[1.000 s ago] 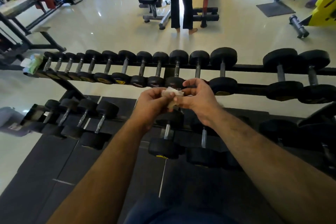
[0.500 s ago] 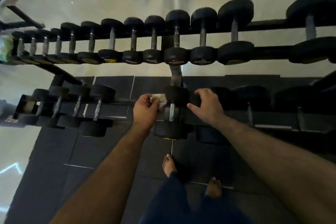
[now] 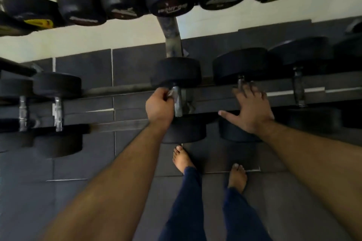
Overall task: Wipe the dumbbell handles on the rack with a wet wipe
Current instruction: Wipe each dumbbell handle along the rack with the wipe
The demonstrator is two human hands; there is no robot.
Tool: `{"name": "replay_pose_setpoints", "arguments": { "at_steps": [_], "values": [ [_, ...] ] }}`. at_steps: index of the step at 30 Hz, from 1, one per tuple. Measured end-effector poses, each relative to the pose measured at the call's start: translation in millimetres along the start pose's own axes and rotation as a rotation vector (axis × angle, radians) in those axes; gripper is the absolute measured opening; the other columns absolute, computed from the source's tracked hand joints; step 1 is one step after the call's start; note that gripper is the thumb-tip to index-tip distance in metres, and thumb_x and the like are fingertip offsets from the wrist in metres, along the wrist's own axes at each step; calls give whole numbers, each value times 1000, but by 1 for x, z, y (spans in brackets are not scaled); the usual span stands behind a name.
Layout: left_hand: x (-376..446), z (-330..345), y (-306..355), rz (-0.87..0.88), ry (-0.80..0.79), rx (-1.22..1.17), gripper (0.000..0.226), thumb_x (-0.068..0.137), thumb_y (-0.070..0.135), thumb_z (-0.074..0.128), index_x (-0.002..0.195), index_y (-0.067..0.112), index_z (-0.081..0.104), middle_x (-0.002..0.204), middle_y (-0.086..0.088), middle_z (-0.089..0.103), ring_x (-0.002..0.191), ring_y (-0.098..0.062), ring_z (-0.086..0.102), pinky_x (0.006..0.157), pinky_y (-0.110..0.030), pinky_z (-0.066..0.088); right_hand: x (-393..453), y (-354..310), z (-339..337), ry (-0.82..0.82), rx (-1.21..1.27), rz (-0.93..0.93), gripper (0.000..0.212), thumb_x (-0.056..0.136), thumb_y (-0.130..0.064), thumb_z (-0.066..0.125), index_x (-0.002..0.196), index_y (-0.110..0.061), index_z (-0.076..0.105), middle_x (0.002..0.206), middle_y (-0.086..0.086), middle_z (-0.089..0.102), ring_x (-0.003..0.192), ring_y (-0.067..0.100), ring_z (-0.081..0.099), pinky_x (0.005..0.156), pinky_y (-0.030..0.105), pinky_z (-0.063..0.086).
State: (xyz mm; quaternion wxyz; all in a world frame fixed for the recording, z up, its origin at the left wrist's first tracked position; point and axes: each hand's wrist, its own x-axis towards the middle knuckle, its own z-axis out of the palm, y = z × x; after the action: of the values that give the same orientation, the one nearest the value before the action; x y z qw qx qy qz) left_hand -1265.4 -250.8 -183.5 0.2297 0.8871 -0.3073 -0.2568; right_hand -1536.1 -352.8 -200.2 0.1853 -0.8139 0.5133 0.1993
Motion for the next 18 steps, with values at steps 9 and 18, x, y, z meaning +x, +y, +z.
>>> {"name": "replay_pose_setpoints", "arguments": {
  "at_steps": [9,18],
  "values": [
    [30,16,-2,437,-37,502,18,89,9,58,94,4,74,95,-19,66,90,-44,63,66,-44,45,-2,-5,-7,-68,35,-7,138,68,-106,46,173,-23,9,181,2,-9,166,34,-8,133,59,8],
    [39,25,-11,606,-164,634,28,89,14,66,113,21,80,114,-10,69,103,-37,67,87,-41,53,-2,-3,-2,-87,35,30,147,61,-106,54,173,-25,5,180,0,-14,165,35,-13,132,60,7]
  ]
}}
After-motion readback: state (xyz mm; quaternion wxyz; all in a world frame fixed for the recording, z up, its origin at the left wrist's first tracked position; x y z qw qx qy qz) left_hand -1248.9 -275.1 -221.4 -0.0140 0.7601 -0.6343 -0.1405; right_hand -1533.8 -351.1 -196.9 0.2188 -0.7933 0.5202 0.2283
